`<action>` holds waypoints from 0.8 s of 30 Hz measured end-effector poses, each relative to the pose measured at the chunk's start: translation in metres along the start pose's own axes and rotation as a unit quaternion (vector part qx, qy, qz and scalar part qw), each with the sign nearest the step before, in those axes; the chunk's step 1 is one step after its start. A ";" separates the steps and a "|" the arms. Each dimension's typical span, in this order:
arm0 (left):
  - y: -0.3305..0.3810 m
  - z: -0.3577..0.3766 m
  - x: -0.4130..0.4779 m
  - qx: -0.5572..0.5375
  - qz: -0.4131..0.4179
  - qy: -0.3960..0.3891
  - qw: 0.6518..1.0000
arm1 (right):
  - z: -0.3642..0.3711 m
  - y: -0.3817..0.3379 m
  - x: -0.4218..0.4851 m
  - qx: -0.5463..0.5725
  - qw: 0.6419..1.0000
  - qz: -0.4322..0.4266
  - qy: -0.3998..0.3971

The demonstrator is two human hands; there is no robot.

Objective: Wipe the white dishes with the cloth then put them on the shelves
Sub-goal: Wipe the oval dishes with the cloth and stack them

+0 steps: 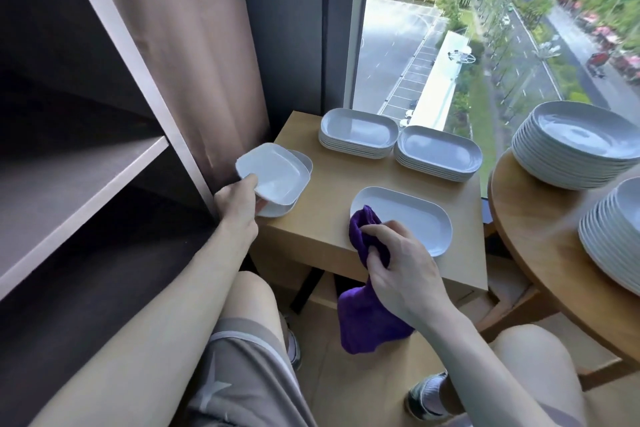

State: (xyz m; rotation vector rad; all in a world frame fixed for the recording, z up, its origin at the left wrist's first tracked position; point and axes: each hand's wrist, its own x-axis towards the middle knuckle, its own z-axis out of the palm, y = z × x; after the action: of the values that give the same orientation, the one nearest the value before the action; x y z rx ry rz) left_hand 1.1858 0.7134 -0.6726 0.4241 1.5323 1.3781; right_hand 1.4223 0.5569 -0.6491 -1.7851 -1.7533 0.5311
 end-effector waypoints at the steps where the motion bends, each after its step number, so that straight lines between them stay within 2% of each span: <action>1: 0.003 -0.003 -0.010 -0.028 -0.018 -0.025 0.999 | -0.001 -0.002 -0.002 0.002 1.000 -0.001 0.000; 4: 0.007 -0.014 -0.044 -0.104 -0.060 -0.150 0.981 | -0.005 -0.007 -0.008 0.016 1.000 0.000 -0.001; 6: 0.004 -0.020 -0.065 -0.136 -0.064 -0.194 0.969 | -0.007 -0.013 -0.011 0.029 1.000 0.003 -0.002; 10: -0.018 -0.026 -0.097 -0.183 -0.122 -0.188 0.957 | -0.020 -0.028 -0.014 0.121 0.992 0.000 -0.024; 14: -0.040 -0.031 -0.122 -0.169 -0.175 -0.206 0.948 | -0.037 -0.039 -0.015 0.268 0.960 0.009 -0.074; 17: -0.052 -0.034 -0.136 -0.184 -0.183 -0.233 0.937 | -0.036 -0.039 -0.010 0.314 0.948 0.036 -0.041; 21: -0.058 -0.037 -0.150 -0.225 -0.185 -0.295 0.910 | -0.014 -0.037 0.000 0.247 0.961 0.100 0.070; 24: -0.059 -0.039 -0.154 -0.237 -0.181 -0.332 0.895 | 0.007 -0.038 -0.004 0.095 0.990 0.098 0.044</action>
State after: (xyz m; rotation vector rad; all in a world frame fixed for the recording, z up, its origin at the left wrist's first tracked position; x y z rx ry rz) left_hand 1.2428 0.5538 -0.6641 0.2440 0.6402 1.0962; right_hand 1.3885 0.5527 -0.6298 -1.8255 -1.4251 0.6665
